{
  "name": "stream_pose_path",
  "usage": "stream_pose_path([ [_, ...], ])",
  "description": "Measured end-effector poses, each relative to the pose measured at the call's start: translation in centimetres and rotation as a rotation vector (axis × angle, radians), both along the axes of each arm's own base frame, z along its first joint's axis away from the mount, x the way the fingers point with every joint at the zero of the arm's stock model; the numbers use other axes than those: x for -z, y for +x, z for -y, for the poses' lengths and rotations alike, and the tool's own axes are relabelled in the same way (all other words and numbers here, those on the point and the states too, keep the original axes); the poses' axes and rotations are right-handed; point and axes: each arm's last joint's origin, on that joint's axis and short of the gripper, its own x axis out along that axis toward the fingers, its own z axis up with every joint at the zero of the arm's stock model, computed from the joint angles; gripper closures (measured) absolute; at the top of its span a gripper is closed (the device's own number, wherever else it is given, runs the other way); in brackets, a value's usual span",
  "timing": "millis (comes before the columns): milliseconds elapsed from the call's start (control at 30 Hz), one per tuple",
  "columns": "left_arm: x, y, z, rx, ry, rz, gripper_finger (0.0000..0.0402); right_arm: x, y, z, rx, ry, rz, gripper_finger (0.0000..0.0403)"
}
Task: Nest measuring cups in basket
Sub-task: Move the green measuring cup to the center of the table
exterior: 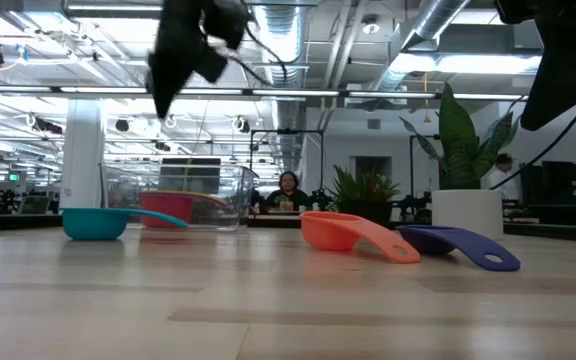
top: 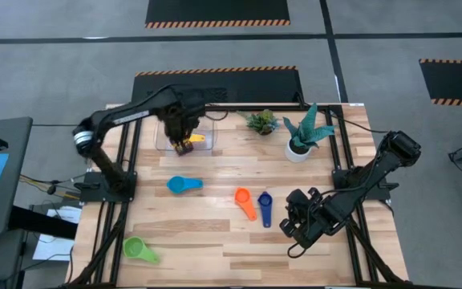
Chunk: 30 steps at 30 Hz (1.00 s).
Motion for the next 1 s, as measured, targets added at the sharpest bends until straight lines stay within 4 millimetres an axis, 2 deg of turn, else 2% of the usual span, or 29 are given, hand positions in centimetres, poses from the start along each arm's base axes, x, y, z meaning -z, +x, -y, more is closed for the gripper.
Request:
stream_pose_path([
  [67, -0.4, -0.8, 2.0, -0.007, -0.059, 0.040, 0.0402, 0.0, 0.0, 0.0, -0.002, -0.001, 0.000, 0.0377],
  [233, 0.1, -3.7, 7.8, -0.001, -0.079, 0.022, 0.0401, 0.0, 0.0, 0.0, -0.021, -0.009, -0.004, 0.0375],
  [367, 1.8, -6.5, 12.1, -0.108, -0.104, 0.033, 0.0402, 0.0, 0.0, 0.0, -0.043, -0.021, -0.011, 0.0377],
  [500, 3.7, -8.6, 15.9, -0.210, -0.200, 0.085, 0.0402, 0.0, 0.1, 0.0, -0.109, -0.058, -0.031, 0.0376],
  [700, 6.3, -11.0, 20.9, -0.287, -0.303, 0.052, 0.0402, 0.0, 0.2, 0.0, -0.143, -0.076, -0.039, 0.0379],
  [800, 6.9, -11.8, 23.4, -0.306, -0.319, 0.023, 0.0401, 0.4, 0.1, 0.1, -0.143, -0.082, -0.048, 0.0380],
  [1000, 8.3, -12.9, 26.9, -0.297, -0.246, 0.009, 0.0402, 1.3, -0.2, 0.4, -0.143, -0.092, -0.064, 0.0379],
])
